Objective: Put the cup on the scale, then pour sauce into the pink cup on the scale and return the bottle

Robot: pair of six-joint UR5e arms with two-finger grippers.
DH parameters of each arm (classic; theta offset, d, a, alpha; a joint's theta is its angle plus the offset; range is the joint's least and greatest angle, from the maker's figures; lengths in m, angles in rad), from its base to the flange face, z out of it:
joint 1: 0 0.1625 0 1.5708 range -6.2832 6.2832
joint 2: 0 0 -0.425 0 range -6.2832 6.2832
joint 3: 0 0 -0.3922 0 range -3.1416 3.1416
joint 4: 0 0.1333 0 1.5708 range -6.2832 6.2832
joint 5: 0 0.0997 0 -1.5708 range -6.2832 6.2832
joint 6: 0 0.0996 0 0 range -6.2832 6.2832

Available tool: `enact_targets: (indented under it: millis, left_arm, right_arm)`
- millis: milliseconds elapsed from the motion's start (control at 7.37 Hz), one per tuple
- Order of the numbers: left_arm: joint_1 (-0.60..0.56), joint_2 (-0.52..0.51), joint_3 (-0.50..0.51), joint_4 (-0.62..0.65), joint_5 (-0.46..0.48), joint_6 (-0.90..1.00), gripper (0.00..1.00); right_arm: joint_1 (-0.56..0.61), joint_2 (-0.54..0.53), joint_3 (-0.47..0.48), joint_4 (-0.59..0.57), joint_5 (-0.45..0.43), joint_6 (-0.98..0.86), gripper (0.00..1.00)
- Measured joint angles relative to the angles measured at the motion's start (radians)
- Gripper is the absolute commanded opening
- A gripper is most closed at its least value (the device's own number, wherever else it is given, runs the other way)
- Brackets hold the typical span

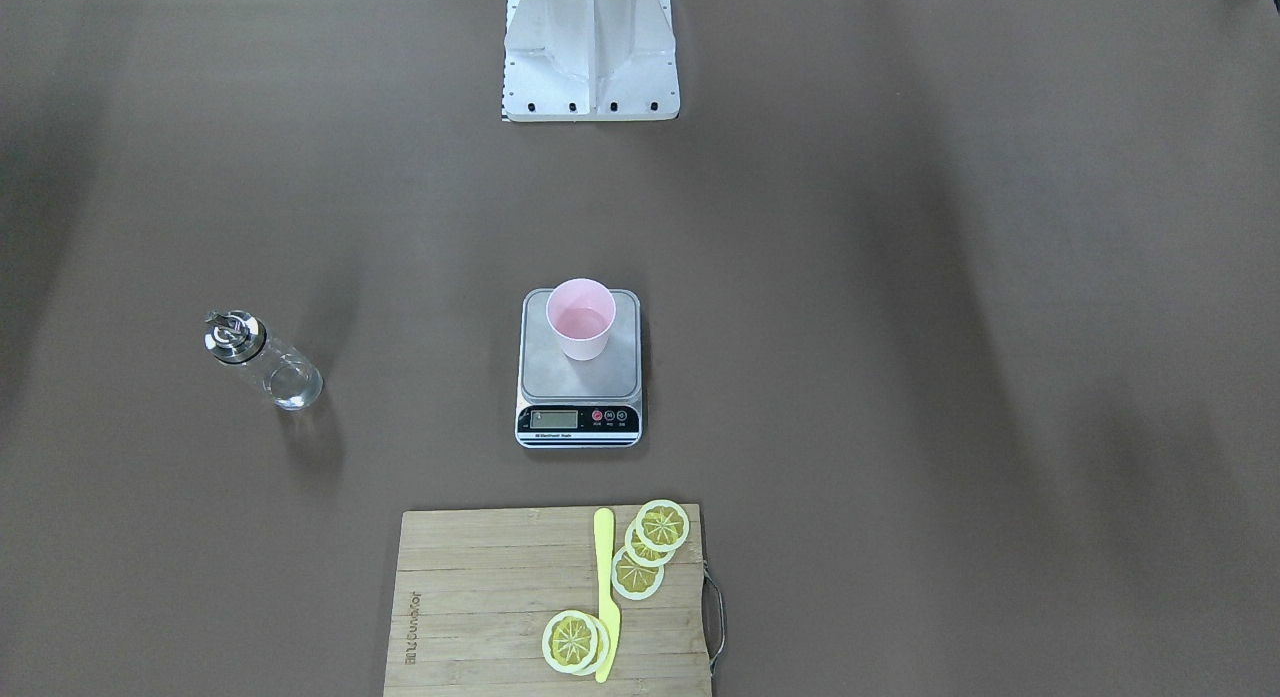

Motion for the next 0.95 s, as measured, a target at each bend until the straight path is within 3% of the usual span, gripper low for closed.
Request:
enact_targets:
  millis: [407, 950]
  left_arm:
    - [0.0, 0.0, 0.003, -0.01, 0.0, 0.0, 0.98]
    - [0.0, -0.002, -0.015, 0.001, -0.001, -0.033, 0.98]
  right_arm:
    - [0.015, 0.017, 0.076, -0.225, 0.126, -0.096, 1.0]
    - [0.086, 0.014, 0.272, -0.657, 0.112, -0.351, 1.0]
